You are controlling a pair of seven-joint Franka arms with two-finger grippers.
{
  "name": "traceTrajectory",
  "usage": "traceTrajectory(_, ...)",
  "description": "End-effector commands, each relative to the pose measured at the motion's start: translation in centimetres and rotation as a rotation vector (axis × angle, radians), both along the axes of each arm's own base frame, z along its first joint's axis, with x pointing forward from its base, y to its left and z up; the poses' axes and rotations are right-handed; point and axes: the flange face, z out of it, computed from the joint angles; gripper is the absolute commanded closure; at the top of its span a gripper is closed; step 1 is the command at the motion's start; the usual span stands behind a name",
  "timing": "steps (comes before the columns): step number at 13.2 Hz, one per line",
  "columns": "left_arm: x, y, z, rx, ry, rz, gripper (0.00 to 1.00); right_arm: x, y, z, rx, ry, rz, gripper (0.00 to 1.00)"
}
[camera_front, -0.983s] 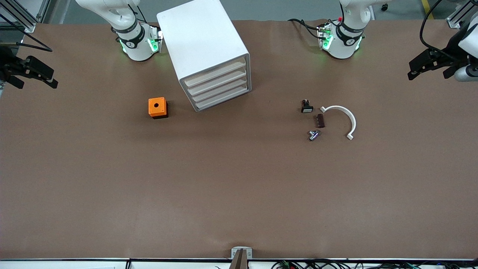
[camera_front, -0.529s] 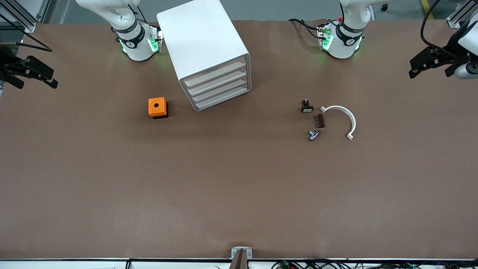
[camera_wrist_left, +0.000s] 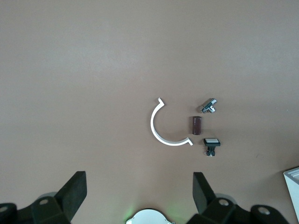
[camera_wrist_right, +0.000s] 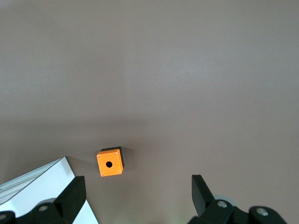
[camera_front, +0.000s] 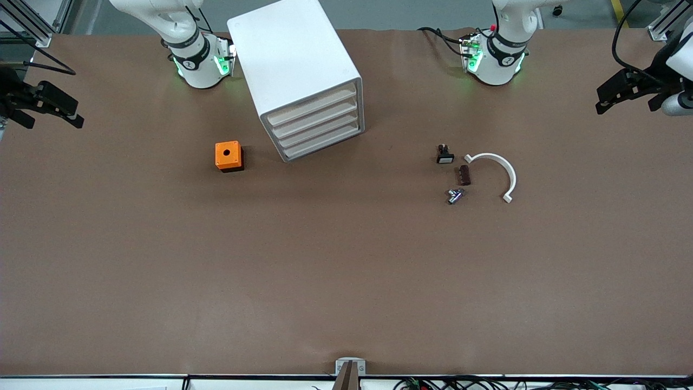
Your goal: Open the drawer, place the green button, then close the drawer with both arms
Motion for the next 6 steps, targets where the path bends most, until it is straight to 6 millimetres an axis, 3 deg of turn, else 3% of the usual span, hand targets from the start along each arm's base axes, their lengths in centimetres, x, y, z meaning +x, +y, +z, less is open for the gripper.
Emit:
traceTrajectory(1, 0.05, 0.46, -0.10, 0.014, 0.003, -0.015, 0.00, 0.02, -0.28, 0.55, -0.014, -0.003, 0.002, 0.00)
traceTrajectory(6, 0.06, 0.53, 0.50, 0.013, -0.008, -0.014, 0.00, 0.02, -0.36, 0.55, -0.014, -0.003, 0.000, 0.00)
